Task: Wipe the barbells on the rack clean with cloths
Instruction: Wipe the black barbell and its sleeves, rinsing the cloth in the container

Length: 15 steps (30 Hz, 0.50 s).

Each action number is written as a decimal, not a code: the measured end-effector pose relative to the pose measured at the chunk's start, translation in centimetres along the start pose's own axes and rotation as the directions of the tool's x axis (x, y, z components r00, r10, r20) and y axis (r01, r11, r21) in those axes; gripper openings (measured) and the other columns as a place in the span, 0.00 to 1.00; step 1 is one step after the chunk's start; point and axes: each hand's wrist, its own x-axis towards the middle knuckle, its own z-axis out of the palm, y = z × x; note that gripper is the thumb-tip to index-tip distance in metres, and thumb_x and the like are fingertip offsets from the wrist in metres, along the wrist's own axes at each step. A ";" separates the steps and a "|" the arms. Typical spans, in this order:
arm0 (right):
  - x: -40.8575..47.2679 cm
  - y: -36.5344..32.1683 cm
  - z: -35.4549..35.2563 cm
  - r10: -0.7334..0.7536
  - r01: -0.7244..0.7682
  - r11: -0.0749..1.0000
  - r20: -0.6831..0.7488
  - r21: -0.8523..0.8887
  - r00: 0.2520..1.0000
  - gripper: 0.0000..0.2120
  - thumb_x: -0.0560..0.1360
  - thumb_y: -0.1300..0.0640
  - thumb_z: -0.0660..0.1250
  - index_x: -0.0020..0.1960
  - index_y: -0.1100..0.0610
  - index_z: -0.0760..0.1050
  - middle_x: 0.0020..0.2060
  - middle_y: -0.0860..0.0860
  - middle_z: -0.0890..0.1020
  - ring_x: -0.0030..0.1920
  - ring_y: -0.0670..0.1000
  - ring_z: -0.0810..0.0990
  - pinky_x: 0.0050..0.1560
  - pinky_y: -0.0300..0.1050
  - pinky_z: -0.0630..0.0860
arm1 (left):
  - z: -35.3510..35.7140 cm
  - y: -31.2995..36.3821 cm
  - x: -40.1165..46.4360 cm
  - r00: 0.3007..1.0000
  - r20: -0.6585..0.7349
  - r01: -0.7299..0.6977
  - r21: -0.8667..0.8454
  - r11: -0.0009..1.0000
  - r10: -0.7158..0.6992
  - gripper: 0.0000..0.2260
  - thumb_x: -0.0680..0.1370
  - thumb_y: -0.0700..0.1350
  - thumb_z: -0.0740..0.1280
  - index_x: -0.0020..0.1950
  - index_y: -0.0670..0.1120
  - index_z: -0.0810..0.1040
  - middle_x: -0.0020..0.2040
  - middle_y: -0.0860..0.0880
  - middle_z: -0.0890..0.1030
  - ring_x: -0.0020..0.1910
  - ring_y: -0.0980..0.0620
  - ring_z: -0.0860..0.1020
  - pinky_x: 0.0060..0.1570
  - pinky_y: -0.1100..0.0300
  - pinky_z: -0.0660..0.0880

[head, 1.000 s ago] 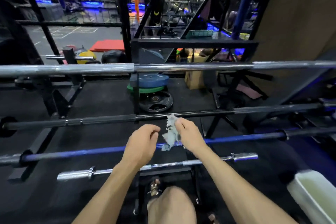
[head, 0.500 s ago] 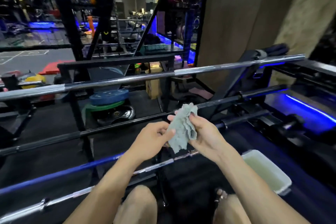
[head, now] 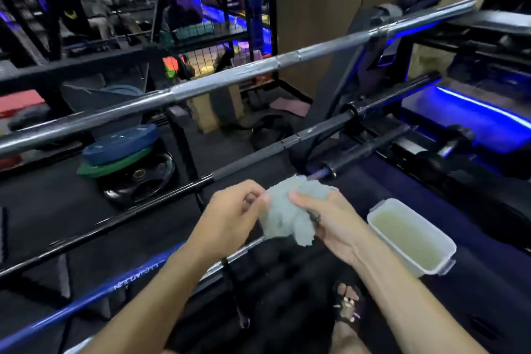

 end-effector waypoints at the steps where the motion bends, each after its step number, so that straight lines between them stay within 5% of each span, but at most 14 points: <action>1: 2.2 -0.3 -0.6 -0.026 0.026 1.000 -0.039 0.005 0.999 0.13 0.77 0.62 0.71 0.59 0.66 0.80 0.53 0.61 0.86 0.47 0.54 0.84 0.44 0.47 0.78 | 0.1 -1.2 1.9 0.999 -0.039 -0.036 0.044 0.998 0.037 0.04 0.82 0.47 0.68 0.47 0.53 0.80 0.39 0.56 0.82 0.39 0.56 0.79 0.42 0.63 0.74; 6: 14.1 -3.5 -4.4 -0.285 0.266 0.958 -0.284 -0.104 0.916 0.04 0.75 0.61 0.71 0.48 0.60 0.83 0.44 0.58 0.86 0.42 0.57 0.84 0.47 0.53 0.78 | -0.3 -6.3 10.2 0.966 -0.188 -0.077 0.453 0.888 0.180 0.12 0.80 0.48 0.65 0.61 0.47 0.79 0.54 0.51 0.79 0.52 0.48 0.78 0.55 0.56 0.73; 10: 19.8 -6.4 -7.1 -0.649 0.402 0.729 -0.374 -0.554 0.662 0.10 0.75 0.49 0.70 0.50 0.56 0.80 0.46 0.54 0.85 0.45 0.53 0.83 0.50 0.54 0.78 | 1.1 -9.5 13.0 0.998 -0.064 0.050 0.482 0.875 -0.022 0.23 0.77 0.61 0.57 0.65 0.50 0.75 0.57 0.51 0.77 0.54 0.44 0.79 0.55 0.46 0.78; 12: 20.7 -7.3 -7.5 -0.810 0.324 0.463 -0.245 -0.825 0.533 0.11 0.80 0.52 0.68 0.55 0.59 0.77 0.48 0.57 0.84 0.49 0.56 0.80 0.53 0.51 0.74 | 1.5 -10.3 13.1 0.999 -0.042 0.050 0.446 0.894 -0.034 0.18 0.78 0.59 0.59 0.65 0.53 0.72 0.55 0.53 0.75 0.51 0.45 0.80 0.47 0.46 0.79; 13: 21.1 -7.2 -7.3 -0.820 0.338 0.352 -0.114 -0.873 0.561 0.12 0.80 0.53 0.67 0.58 0.60 0.75 0.51 0.57 0.84 0.51 0.58 0.80 0.53 0.50 0.73 | 1.5 -10.4 13.1 0.998 -0.053 0.042 0.439 0.897 -0.020 0.15 0.79 0.56 0.61 0.64 0.53 0.71 0.54 0.54 0.75 0.50 0.45 0.80 0.45 0.46 0.79; 15: 21.5 -5.7 -6.3 -0.646 0.449 0.213 0.219 -0.868 0.731 0.14 0.80 0.54 0.64 0.63 0.58 0.73 0.58 0.57 0.83 0.56 0.60 0.81 0.56 0.51 0.74 | 1.3 -10.4 13.1 0.998 -0.066 0.047 0.414 0.909 -0.022 0.11 0.81 0.50 0.64 0.64 0.53 0.71 0.54 0.55 0.75 0.49 0.47 0.79 0.43 0.46 0.78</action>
